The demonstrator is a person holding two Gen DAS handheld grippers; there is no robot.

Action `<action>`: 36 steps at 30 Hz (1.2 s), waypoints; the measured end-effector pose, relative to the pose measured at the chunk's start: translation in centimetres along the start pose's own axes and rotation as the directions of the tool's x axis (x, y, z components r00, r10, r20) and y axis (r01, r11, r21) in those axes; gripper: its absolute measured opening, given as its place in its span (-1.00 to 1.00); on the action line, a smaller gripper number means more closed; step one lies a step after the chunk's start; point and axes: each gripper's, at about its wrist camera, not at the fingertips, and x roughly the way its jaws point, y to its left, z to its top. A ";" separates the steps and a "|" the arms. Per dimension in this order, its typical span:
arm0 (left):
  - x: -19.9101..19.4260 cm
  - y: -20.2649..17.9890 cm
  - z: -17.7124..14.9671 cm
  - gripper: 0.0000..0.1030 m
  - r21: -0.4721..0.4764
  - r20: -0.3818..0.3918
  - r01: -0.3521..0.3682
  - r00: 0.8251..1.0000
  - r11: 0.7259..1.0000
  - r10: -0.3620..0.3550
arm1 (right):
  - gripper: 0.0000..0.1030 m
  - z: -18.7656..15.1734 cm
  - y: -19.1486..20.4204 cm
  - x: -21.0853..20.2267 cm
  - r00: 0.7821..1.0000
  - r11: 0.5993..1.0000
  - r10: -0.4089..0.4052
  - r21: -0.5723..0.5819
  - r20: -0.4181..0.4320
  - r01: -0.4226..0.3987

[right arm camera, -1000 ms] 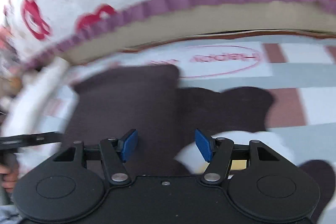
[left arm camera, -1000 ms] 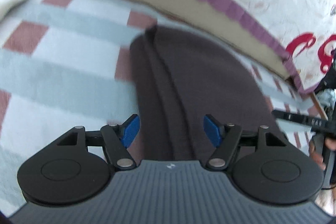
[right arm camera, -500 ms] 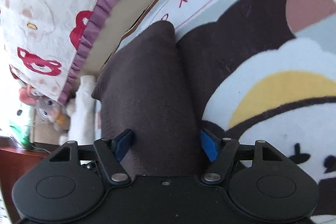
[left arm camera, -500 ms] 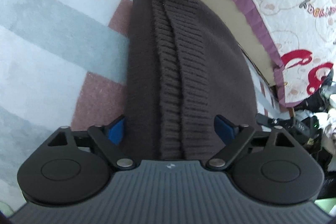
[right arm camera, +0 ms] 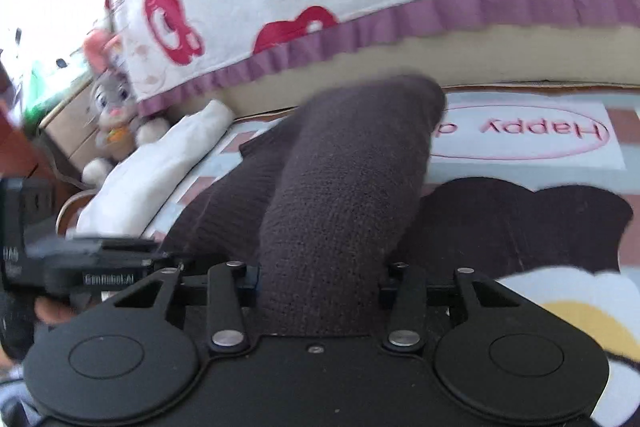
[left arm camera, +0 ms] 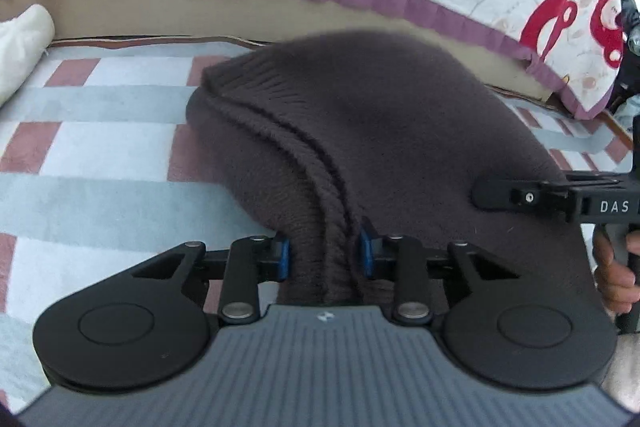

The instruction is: Fold clothes

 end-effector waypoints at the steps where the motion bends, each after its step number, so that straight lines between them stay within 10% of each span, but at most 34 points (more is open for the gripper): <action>1: 0.4 0.4 -0.2 -0.36 -0.030 -0.006 0.003 1.000 1.000 -0.003 | 0.04 -0.1 -0.4 0.6 0.999 0.999 -0.031 0.018 -0.020 0.031; 5: 1.2 1.7 -1.0 -0.20 -0.139 -0.015 0.036 0.999 0.990 -0.039 | 0.18 -0.3 -3.0 2.2 0.994 0.986 -0.050 0.153 -0.101 0.065; 10: 3.4 3.0 -1.1 0.52 -0.243 -0.141 0.187 0.964 0.952 -0.225 | 0.42 -0.5 -5.6 3.3 0.990 0.946 0.052 0.324 -0.134 -0.006; 13: 3.4 4.7 -1.0 -0.26 -0.352 -0.097 0.194 0.965 0.916 -0.242 | 0.33 -0.7 -5.7 3.1 0.993 0.939 0.050 0.342 -0.110 -0.010; 15: 2.4 3.5 -0.8 -0.37 -0.251 -0.085 0.167 0.977 0.954 -0.193 | 0.07 -0.6 -4.1 2.5 0.995 0.972 0.014 0.235 -0.095 0.009; 18: 0.6 0.9 -0.6 -0.42 -0.062 -0.056 0.104 0.993 0.993 -0.108 | -0.08 0.2 -0.9 0.9 0.998 0.994 -0.049 0.099 -0.039 0.052; 23: -2.8 2.1 0.9 -0.43 -0.083 0.013 0.142 0.990 0.986 -0.141 | -0.10 1.6 6.3 -0.8 0.992 0.996 -0.085 0.043 0.093 0.081; 36: -21.6 14.3 3.8 -0.43 -0.016 0.222 -0.124 0.967 0.992 0.124 | -0.11 7.8 22.8 3.7 0.970 0.983 0.164 -0.118 0.180 -0.144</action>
